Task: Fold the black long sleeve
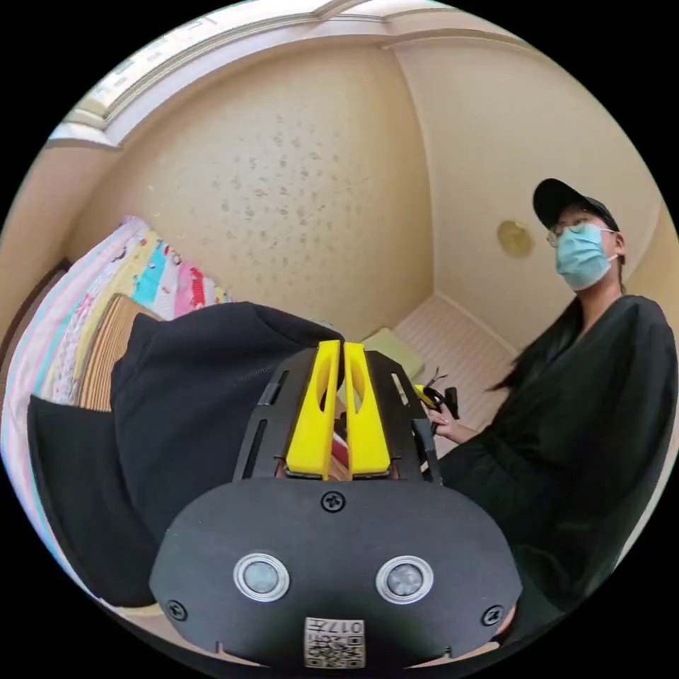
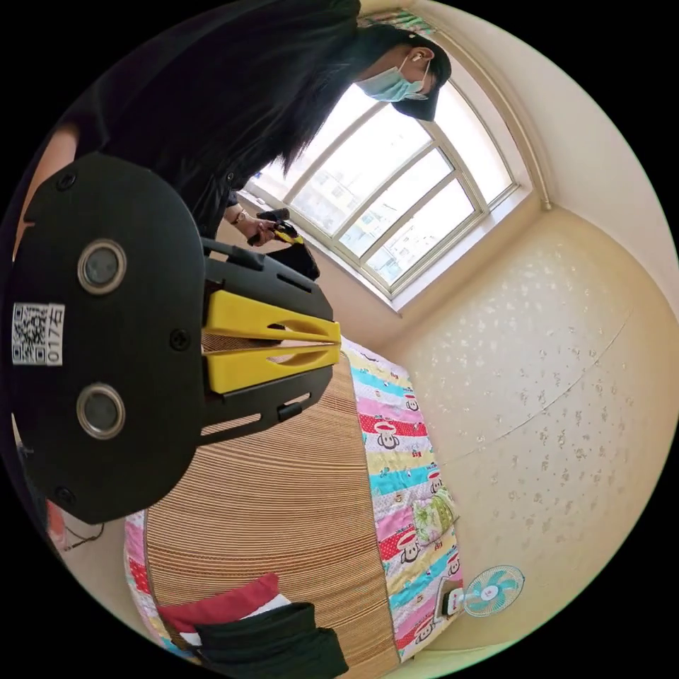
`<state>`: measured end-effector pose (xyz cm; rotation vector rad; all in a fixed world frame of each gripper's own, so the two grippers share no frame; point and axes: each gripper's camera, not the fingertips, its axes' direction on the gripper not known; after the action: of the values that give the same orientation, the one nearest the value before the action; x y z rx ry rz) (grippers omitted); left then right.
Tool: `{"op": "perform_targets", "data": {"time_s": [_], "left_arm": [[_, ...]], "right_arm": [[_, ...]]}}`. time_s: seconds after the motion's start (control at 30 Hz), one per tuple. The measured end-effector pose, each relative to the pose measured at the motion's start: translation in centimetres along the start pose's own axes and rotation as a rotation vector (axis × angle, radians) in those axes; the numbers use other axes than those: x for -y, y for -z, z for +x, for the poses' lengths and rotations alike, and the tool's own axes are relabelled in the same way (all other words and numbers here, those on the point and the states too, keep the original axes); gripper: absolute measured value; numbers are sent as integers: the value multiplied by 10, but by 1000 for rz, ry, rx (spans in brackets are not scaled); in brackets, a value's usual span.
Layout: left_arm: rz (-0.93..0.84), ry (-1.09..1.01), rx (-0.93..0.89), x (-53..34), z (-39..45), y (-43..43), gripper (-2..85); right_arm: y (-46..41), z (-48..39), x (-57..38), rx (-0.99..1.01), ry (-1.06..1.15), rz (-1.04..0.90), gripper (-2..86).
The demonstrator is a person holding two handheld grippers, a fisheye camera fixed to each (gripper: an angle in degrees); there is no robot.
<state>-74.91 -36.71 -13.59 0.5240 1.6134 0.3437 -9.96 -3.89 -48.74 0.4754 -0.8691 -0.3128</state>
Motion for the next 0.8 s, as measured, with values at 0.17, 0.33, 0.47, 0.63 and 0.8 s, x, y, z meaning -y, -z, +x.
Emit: {"op": "perform_targets", "data": {"time_s": [0.17,0.33,0.47,0.63,0.8], "left_arm": [[-102,-329,-498,56,65,-73,-4],[-64,-367,-938,75,100,-166,-2],[-240,-404,-1008,70,147,-237,-1],[-478,-483,-956,55,193,-282,2],[-783,-348,-250,68,209,-292,22]], "right_arm": [[-28,-51,54,187,229,-22,72],[-33,-119,97,294,538,-58,121],[-48,-159,84,250,756,-225,137],[-40,-174,47,231,755,-157,45],[28,-168,61,-119,560,109,28]]}}
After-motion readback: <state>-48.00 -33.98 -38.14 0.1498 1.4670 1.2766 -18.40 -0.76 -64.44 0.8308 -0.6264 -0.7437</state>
